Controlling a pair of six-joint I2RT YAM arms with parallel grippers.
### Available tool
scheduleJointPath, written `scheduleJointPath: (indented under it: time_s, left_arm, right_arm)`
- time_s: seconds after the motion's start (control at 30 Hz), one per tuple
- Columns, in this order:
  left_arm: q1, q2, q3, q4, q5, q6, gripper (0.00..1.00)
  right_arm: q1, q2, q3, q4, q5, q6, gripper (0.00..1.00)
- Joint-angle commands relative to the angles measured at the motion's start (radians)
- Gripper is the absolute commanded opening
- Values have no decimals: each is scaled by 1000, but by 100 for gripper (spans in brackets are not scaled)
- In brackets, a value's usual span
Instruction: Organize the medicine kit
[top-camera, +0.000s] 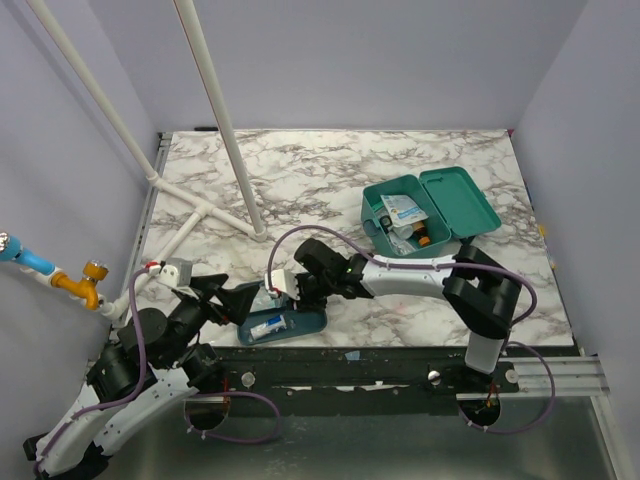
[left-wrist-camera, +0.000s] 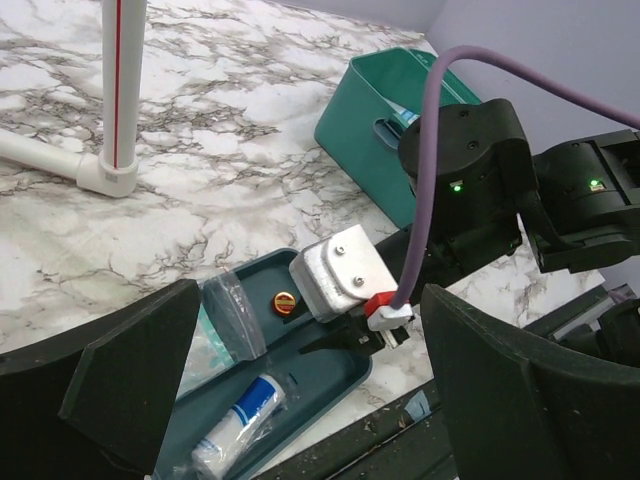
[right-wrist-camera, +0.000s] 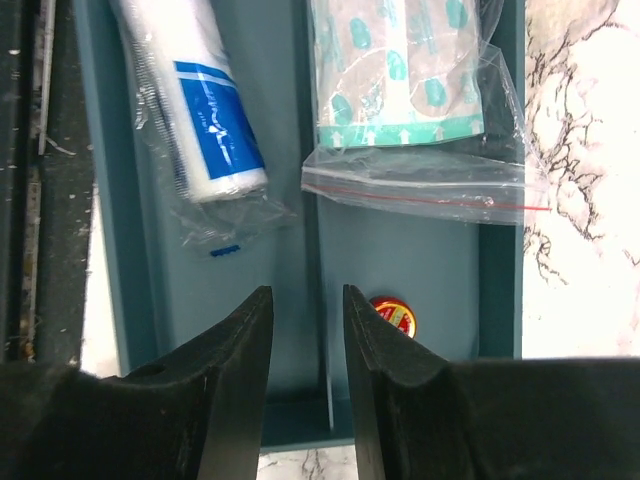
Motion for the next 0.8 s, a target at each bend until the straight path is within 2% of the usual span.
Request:
scheduleJointPath:
  time_s: [0.0, 0.77]
  left_arm:
    - [1, -71, -10, 5, -27, -4, 95]
    - [2, -68, -12, 7, -35, -1, 96]
  right_arm:
    - [8, 58, 49, 16, 54, -23, 36]
    - [37, 201, 158, 63, 28, -18, 33]
